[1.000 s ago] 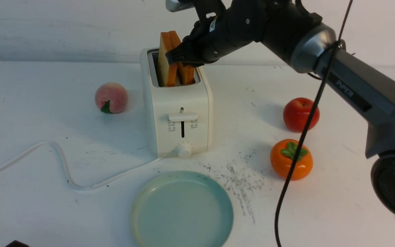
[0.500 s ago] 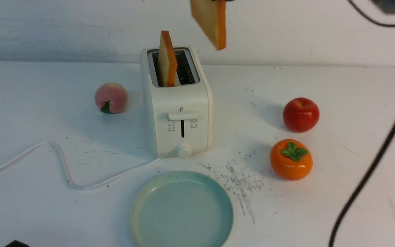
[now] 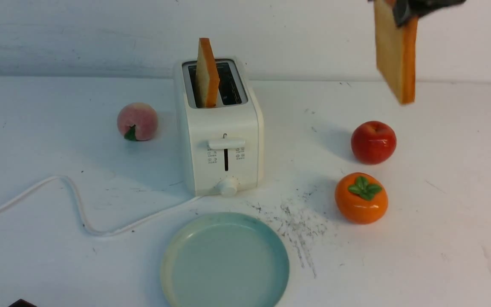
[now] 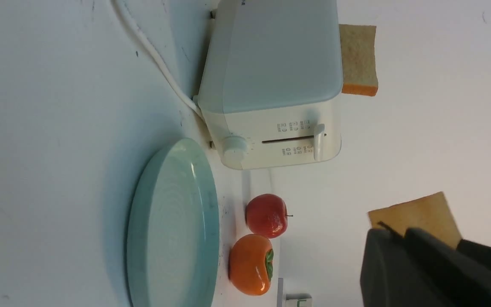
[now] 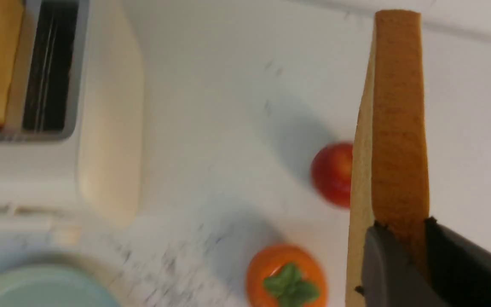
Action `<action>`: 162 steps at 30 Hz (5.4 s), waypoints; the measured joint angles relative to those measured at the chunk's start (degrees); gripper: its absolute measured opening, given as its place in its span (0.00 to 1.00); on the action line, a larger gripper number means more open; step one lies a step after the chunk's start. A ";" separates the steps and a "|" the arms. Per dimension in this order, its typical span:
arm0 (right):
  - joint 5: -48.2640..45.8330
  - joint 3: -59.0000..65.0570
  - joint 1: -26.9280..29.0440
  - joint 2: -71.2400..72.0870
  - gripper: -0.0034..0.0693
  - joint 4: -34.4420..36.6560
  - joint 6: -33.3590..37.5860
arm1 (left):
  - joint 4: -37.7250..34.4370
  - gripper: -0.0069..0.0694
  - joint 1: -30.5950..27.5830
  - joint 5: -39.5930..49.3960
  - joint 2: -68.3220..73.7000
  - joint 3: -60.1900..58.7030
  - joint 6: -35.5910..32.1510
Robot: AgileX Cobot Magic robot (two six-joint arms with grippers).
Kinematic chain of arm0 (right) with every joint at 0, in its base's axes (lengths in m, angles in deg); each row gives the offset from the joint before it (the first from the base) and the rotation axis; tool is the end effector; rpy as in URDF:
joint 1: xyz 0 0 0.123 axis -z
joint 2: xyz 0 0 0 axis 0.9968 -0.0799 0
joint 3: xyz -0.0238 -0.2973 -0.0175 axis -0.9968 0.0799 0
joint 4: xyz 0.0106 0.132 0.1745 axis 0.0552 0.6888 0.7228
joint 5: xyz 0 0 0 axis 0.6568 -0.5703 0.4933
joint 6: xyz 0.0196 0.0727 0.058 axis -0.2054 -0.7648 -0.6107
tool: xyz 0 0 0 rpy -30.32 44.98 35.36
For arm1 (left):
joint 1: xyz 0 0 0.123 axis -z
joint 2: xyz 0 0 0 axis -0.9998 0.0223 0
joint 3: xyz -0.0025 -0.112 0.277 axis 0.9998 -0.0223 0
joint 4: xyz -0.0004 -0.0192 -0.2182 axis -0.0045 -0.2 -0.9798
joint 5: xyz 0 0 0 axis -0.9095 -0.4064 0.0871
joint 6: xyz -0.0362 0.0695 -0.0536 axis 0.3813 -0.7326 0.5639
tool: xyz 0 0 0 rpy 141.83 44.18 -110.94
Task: Take toasted bread from bread machine on white table place on plate.
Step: 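Place the held slice of bread on top of the slice on the plate with the right gripper, then reach for a toast slice standing in the toaster with the left gripper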
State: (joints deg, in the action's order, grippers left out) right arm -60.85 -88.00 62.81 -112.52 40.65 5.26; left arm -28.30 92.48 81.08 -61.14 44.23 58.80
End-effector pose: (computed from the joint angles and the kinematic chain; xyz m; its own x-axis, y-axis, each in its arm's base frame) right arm 0.3270 0.1277 0.4357 -0.7402 -0.2143 -0.6373 -0.2721 0.9622 -0.0076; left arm 0.0099 -0.0209 0.1895 -0.2805 -0.9581 -0.0583 -0.0686 0.0806 -0.9944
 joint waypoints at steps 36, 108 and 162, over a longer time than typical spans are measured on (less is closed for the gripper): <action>11.96 39.87 -1.15 -7.40 0.18 66.28 46.67 | 3.06 0.18 0.00 -0.55 0.00 0.00 -0.33; 0.38 47.19 11.95 40.94 0.03 11.24 18.86 | -11.66 0.07 -0.06 26.59 43.62 44.61 -49.79; 15.67 78.69 11.95 73.37 0.08 14.53 18.54 | 97.05 0.77 31.40 27.98 113.40 105.20 14.46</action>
State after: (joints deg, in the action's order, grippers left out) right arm -45.18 -9.31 74.76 -39.15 55.18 23.80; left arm 68.76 123.88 109.06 52.26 149.43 73.26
